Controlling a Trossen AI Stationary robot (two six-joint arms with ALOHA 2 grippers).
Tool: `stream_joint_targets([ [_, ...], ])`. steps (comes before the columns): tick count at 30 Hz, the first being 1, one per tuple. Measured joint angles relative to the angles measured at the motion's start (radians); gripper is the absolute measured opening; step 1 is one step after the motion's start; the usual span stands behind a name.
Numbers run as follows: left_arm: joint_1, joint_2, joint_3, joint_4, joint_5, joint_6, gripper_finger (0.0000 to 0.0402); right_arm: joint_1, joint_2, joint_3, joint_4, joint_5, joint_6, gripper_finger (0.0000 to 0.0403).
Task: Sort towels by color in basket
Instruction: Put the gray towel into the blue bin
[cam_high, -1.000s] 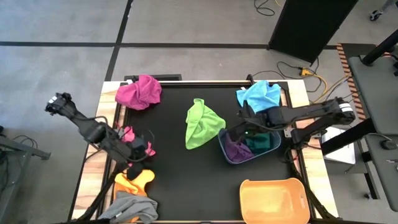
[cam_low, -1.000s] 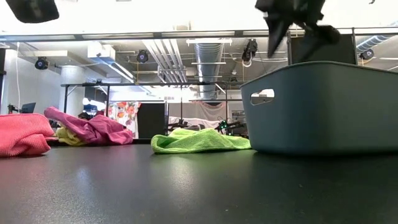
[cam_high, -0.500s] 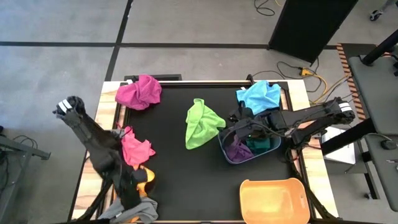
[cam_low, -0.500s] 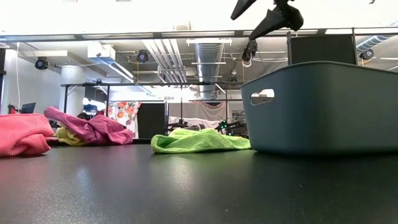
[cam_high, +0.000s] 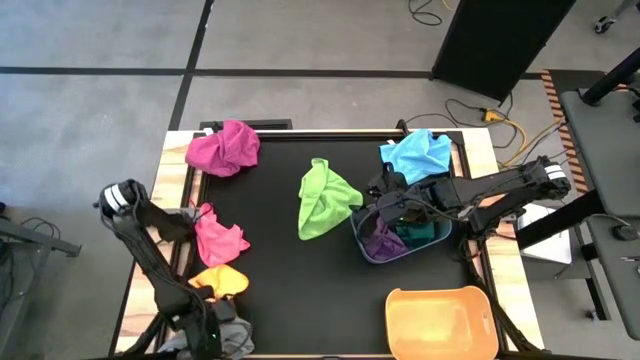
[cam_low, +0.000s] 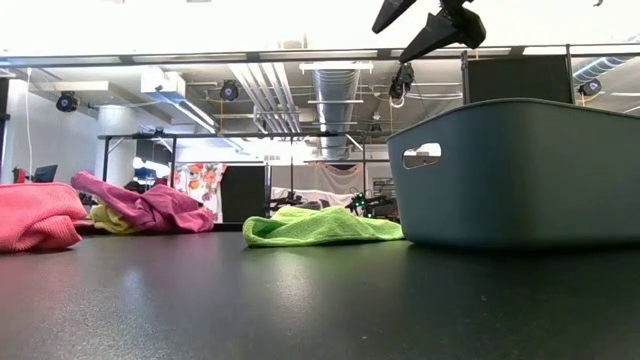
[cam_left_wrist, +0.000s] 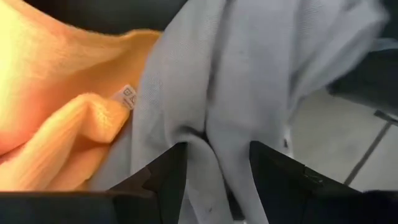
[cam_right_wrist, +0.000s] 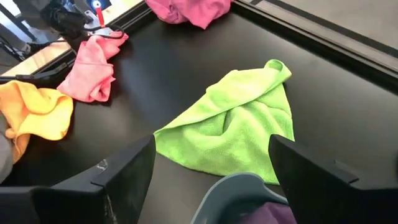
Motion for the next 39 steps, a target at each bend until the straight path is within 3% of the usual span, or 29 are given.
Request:
stream_joint_targets([
  [7,0.000,0.099,0.000,0.035,0.063,0.000,0.0145,0.002,-0.001,0.000,0.002,-0.007,0.000,0.0299],
  [14,0.000,0.062,0.000,0.033,0.059,-0.018,0.0013,0.004,-0.001,0.011,0.002,-0.008,-0.026,0.0302],
  [21,0.004,-0.049,0.106,-0.091,-0.016,-0.029,0.0002,0.024,-0.002,0.021,0.005,-0.011,-0.128,0.0292],
  [25,0.032,-0.111,0.214,-0.219,-0.187,-0.059,0.0001,0.056,-0.002,0.021,0.073,-0.008,-0.222,0.0297],
  [28,0.092,-0.179,0.283,-0.220,-0.449,-0.054,0.0000,0.096,0.005,0.019,0.174,-0.008,-0.324,0.0303],
  [32,0.189,-0.269,0.332,-0.185,-0.777,0.109,0.0000,0.148,0.038,0.017,0.306,-0.008,-0.437,0.0307],
  [35,0.260,-0.325,0.327,-0.113,-0.872,0.259,0.0000,0.189,0.060,0.016,0.439,-0.033,-0.502,0.0312],
  [39,0.361,-0.381,0.274,0.099,-0.894,0.486,0.0000,0.210,0.080,0.016,0.618,-0.122,-0.484,0.0322],
])
